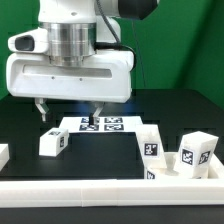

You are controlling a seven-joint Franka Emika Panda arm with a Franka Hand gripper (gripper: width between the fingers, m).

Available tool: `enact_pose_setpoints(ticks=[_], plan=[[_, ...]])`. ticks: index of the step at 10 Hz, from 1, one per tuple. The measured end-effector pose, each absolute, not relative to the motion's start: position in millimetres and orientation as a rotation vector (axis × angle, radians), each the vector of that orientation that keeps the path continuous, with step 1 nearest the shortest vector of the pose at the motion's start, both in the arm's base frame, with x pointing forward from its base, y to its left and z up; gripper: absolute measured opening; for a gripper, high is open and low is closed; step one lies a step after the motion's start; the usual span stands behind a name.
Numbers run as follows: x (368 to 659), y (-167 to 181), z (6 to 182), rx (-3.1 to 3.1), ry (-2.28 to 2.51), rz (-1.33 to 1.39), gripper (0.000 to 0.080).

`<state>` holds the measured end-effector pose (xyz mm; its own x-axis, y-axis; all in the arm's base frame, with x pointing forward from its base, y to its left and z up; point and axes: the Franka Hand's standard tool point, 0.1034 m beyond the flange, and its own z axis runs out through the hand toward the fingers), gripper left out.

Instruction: Assemble stool

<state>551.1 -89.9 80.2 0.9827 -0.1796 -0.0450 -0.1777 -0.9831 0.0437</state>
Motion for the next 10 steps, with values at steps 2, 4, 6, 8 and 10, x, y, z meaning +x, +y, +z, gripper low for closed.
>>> enact_pose_setpoints(ticks=[2,4,6,8,10], plan=[[530.2,-117.2,71.4,3.082,-0.243,-0.125,0.0649],[517.1,-140.7,61.5,3.069,-0.279,-0.155,0.0649],[512.0,-149.0,57.2,3.069,-0.279,-0.18,0.0649],[512.0,-147.7,57.5,3.073,-0.278,-0.201,0.0649],[502.1,-146.5,58.1,3.106,-0.339,-0.417,0.0649]])
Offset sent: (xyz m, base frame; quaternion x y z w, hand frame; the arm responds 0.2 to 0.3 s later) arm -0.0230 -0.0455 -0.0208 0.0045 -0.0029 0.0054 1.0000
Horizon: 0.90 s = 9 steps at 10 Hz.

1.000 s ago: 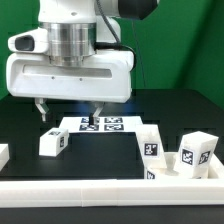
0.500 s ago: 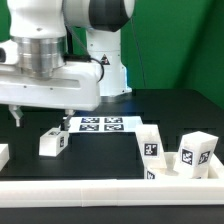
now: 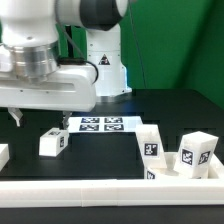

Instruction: Assemble stool

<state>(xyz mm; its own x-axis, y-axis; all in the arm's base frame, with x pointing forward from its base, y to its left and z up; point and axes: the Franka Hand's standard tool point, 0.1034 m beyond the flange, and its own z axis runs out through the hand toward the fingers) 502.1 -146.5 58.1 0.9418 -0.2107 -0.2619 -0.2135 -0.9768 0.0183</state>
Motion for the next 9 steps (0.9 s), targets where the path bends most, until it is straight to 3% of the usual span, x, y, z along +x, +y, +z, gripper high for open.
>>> enact_pose_setpoints(ticks=[7,9], plan=[[502.4,-149.9,54.5,-2.949,0.518,0.459,0.0649],[494.1,-145.3,53.2,-2.888,0.508,0.602,0.0649]])
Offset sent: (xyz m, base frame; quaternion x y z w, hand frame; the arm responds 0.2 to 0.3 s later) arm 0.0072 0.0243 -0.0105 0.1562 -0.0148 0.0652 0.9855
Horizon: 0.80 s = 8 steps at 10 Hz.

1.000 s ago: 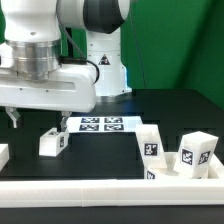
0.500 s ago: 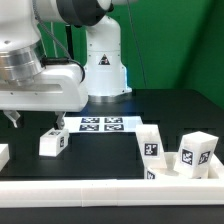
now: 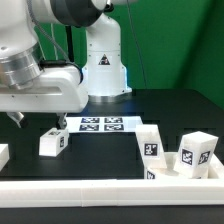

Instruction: Assemble stool

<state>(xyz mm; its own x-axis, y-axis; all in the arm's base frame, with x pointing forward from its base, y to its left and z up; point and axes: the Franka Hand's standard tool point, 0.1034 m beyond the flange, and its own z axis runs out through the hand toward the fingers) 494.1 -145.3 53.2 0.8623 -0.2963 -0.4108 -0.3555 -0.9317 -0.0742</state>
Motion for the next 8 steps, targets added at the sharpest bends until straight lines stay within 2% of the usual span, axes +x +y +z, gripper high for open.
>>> enact_pose_setpoints(ticks=[8], plan=[[483.5,-149.8,38.7,-2.584,0.504,1.253,0.0649]])
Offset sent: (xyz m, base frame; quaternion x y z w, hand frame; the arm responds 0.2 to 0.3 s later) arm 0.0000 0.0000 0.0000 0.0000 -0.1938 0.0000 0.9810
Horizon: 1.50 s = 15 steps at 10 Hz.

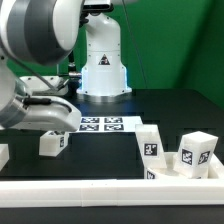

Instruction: Assemble stool

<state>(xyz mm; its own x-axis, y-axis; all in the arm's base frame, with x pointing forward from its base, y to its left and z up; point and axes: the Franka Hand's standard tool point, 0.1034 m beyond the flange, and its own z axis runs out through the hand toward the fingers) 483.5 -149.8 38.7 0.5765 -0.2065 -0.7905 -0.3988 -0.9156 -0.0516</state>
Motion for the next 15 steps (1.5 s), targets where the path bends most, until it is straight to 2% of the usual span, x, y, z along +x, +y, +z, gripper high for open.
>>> enact_pose_setpoints(ticks=[2,4,8,13,14,15], plan=[[488.7,-157.5,28.4,-2.57,0.56,1.311,0.0649],[490.4,-158.9,27.8,-2.581,0.563,1.295,0.0649],[490.0,-147.3,13.0,-2.589,0.612,1.306,0.0649],[488.0,-145.1,3.0,-2.609,0.613,1.28,0.0649],[486.0,-142.8,1.9,-2.614,0.616,1.274,0.0528],[483.9,-138.0,1.5,-2.62,0.614,1.267,0.0528]])
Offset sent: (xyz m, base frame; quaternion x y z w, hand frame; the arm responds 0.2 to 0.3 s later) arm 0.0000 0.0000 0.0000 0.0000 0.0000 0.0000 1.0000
